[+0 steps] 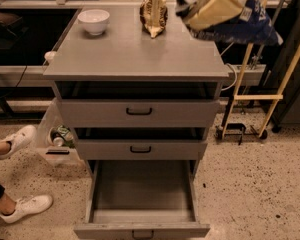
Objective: Place blue chip bag into bottom drawer
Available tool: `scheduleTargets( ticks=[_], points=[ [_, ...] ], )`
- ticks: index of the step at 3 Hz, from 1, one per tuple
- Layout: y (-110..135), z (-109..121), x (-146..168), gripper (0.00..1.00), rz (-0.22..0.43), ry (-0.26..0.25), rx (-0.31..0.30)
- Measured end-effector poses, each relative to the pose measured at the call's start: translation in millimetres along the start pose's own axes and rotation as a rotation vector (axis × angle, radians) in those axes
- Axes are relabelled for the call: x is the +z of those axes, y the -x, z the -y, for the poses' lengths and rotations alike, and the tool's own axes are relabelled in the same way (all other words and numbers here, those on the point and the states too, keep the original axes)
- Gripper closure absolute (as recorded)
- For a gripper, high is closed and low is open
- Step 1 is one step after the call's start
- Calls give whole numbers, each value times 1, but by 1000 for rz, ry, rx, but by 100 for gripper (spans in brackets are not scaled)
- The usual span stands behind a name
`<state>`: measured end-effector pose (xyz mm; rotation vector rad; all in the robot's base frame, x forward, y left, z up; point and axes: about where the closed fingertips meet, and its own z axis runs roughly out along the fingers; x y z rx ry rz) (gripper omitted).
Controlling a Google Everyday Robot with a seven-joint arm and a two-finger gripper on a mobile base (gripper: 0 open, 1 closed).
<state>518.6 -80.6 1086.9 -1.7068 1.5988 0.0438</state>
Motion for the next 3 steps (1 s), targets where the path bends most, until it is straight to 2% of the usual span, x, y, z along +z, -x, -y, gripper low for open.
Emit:
scheduleTargets(
  ticks=[1, 2, 3],
  points=[
    [-11, -28, 13, 100, -38, 52, 13],
    [-11, -26, 14, 100, -35, 53, 13],
    [-18, -26, 40, 100, -51, 35, 10]
  ],
)
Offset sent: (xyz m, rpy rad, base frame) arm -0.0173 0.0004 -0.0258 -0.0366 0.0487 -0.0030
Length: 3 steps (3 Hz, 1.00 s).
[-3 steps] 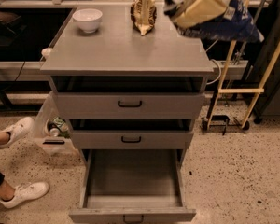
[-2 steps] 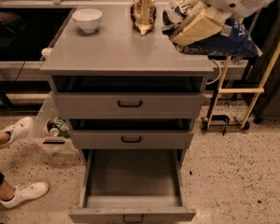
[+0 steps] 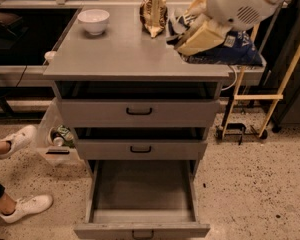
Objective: Place blue chip bag into bottom drawer
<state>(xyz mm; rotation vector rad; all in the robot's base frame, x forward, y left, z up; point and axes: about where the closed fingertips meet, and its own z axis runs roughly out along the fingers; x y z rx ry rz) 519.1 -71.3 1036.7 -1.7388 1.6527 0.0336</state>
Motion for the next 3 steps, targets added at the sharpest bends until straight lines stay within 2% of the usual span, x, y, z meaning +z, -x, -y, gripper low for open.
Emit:
scheduleTargets(
  ticks=[1, 2, 3],
  points=[
    [-32, -19, 64, 100, -11, 4, 30],
    [-84, -55, 141, 100, -56, 20, 131],
    [-145, -116, 240, 100, -81, 95, 248]
  ],
)
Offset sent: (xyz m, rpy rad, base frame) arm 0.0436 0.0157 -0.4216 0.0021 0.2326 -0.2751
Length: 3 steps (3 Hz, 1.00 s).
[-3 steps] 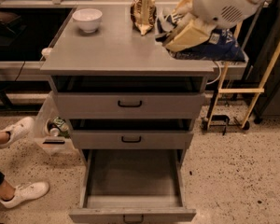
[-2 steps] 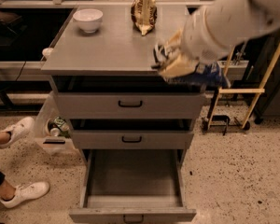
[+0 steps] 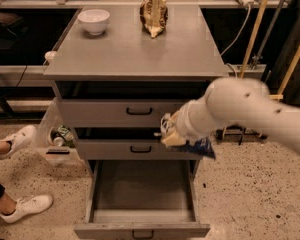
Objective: Place blue chip bag into bottom drawer
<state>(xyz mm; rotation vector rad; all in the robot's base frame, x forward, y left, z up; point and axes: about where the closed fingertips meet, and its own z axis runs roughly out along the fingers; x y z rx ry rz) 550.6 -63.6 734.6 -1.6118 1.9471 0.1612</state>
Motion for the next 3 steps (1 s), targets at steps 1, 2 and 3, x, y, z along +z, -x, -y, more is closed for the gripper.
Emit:
scheduleTargets(
  ticks=[1, 2, 3],
  points=[
    [-55, -47, 95, 100, 4, 107, 77],
    [-65, -59, 115, 100, 13, 141, 102],
    [-64, -58, 114, 100, 13, 139, 100]
  ],
)
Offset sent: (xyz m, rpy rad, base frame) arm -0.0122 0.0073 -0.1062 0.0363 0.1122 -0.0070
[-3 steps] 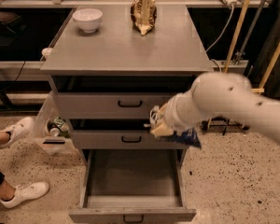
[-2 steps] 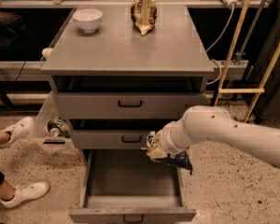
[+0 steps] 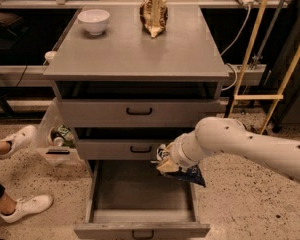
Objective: Place blue chip bag into bottom drawer
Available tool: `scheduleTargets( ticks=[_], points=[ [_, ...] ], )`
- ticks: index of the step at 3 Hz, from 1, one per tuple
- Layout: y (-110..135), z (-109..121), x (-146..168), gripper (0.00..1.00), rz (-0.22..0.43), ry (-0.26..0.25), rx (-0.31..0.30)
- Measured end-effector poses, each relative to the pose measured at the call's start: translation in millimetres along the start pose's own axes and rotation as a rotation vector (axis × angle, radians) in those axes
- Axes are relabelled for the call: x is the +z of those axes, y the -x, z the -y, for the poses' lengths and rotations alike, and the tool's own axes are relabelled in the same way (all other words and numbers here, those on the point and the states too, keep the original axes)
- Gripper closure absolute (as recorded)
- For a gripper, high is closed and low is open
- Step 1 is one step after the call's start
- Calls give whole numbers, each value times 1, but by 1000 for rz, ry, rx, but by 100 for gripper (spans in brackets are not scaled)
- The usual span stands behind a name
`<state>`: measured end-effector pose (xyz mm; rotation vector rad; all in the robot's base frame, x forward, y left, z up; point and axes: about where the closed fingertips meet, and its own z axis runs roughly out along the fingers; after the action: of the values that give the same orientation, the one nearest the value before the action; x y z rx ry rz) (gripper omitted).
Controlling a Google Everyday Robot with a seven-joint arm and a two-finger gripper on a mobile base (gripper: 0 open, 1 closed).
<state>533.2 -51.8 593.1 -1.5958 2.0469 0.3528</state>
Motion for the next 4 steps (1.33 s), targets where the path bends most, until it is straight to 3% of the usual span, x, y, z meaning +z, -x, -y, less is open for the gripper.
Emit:
scheduleTargets(
  ticks=[1, 3, 4],
  points=[
    [-16, 2, 48, 100, 8, 25, 45],
    [-83, 16, 207, 100, 45, 53, 154],
    [-125, 1, 278, 100, 47, 118, 242]
  ],
)
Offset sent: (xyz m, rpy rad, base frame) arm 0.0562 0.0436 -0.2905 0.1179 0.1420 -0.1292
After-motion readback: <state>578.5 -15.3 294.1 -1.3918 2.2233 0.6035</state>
